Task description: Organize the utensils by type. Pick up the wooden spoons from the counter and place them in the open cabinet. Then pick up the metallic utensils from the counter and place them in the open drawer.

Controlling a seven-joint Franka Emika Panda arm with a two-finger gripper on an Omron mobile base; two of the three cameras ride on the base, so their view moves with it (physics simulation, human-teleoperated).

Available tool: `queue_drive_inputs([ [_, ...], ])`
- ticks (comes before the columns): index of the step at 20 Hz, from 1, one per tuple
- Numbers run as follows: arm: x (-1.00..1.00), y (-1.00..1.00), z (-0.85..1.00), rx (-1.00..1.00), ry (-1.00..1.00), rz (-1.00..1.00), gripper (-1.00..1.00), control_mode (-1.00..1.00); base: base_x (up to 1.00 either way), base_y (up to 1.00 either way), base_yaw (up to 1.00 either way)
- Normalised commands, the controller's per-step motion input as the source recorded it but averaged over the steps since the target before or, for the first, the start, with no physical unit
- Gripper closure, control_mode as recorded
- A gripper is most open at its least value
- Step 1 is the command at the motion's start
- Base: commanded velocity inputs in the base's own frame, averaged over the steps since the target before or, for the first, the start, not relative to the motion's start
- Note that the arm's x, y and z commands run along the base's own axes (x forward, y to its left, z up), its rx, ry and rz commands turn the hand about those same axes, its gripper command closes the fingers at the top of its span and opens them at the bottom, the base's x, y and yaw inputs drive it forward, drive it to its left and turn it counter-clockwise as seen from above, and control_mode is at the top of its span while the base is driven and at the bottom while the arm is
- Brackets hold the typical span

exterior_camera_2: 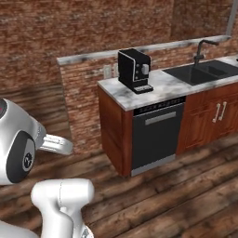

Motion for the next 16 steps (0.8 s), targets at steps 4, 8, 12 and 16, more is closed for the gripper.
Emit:
queue_drive_inputs([
  [4,0.00,0.00,0.00,0.00,0.00,0.00,-1.00,1.00,0.00,1.00,-0.15],
  [8,0.00,0.00,0.00,0.00,0.00,0.00,-1.00,1.00,0.02,1.00,-0.21],
  [12,0.00,0.00,0.00,0.00,0.00,0.00,-1.00,1.00,0.15,1.00,-0.31],
  [16,0.00,0.00,0.00,0.00,0.00,0.00,-1.00,1.00,0.29,0.96,-0.38],
])
